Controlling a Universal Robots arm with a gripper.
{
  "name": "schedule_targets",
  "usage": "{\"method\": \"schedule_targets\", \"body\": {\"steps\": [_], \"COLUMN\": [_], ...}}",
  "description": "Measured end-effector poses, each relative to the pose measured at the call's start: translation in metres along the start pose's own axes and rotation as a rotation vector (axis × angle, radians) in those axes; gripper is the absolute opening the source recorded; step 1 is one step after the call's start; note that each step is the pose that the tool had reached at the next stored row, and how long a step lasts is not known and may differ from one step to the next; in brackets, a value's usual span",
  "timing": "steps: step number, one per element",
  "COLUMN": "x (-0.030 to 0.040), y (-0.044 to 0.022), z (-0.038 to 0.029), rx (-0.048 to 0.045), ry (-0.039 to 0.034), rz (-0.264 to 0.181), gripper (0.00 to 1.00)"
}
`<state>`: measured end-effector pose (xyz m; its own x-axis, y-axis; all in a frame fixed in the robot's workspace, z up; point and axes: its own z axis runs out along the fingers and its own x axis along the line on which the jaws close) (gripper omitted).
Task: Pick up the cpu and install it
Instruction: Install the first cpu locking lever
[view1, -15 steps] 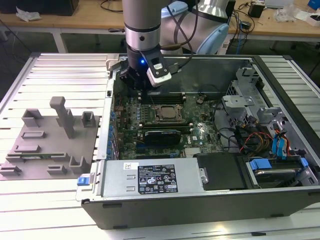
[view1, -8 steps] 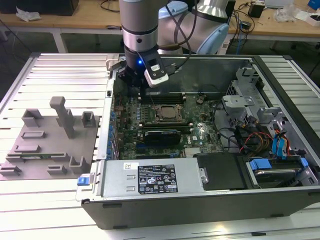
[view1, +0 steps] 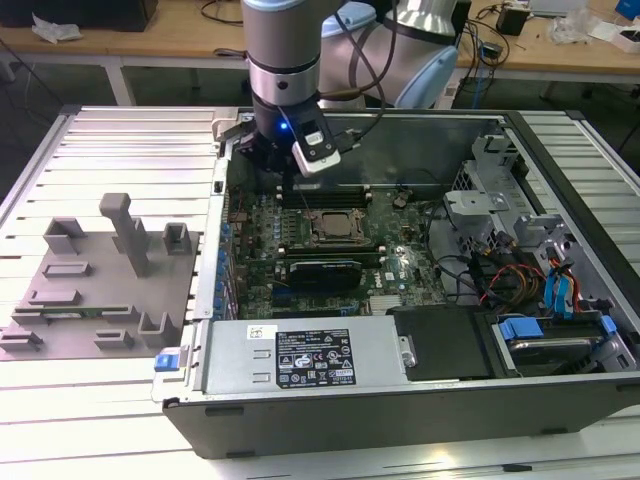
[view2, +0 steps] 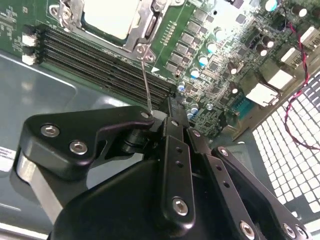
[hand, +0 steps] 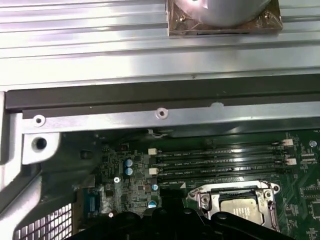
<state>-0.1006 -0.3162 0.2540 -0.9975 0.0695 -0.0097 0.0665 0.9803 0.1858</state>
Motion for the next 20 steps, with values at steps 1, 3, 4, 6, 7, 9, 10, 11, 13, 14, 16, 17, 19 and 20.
{"method": "schedule_targets", "body": {"steps": [1, 3, 4, 6, 7, 9, 10, 11, 13, 14, 16, 17, 19, 20], "x": [-0.0013, -0.0054, -0.0071, -0.0108, -0.0138, -0.0172, -0.0202, -0.0220, -0.0259, -0.0281, -0.0312, -0.0316, -0.0316, -0.0316], "y": [-0.0004, -0.0015, -0.0019, -0.0028, -0.0035, -0.0043, -0.0050, -0.0053, -0.0061, -0.0065, -0.0071, -0.0071, -0.0071, -0.0071], "z": [0.0000, -0.0002, -0.0002, -0.0002, -0.0003, -0.0003, -0.0003, -0.0003, -0.0003, -0.0003, -0.0003, -0.0003, -0.0003, -0.0003], "rx": [0.0001, 0.0003, 0.0004, 0.0005, 0.0006, 0.0008, 0.0008, 0.0009, 0.0010, 0.0011, 0.0013, 0.0013, 0.0013, 0.0013], "ry": [0.0007, 0.0030, 0.0039, 0.0057, 0.0072, 0.0089, 0.0101, 0.0108, 0.0122, 0.0131, 0.0148, 0.0151, 0.0152, 0.0151], "rz": [0.000, 0.002, 0.002, 0.004, 0.005, 0.005, 0.006, 0.007, 0.008, 0.008, 0.010, 0.010, 0.010, 0.010], "gripper": [0.11, 0.11, 0.11, 0.11, 0.11, 0.11, 0.11, 0.11, 0.11, 0.11, 0.11, 0.11, 0.11, 0.11]}}
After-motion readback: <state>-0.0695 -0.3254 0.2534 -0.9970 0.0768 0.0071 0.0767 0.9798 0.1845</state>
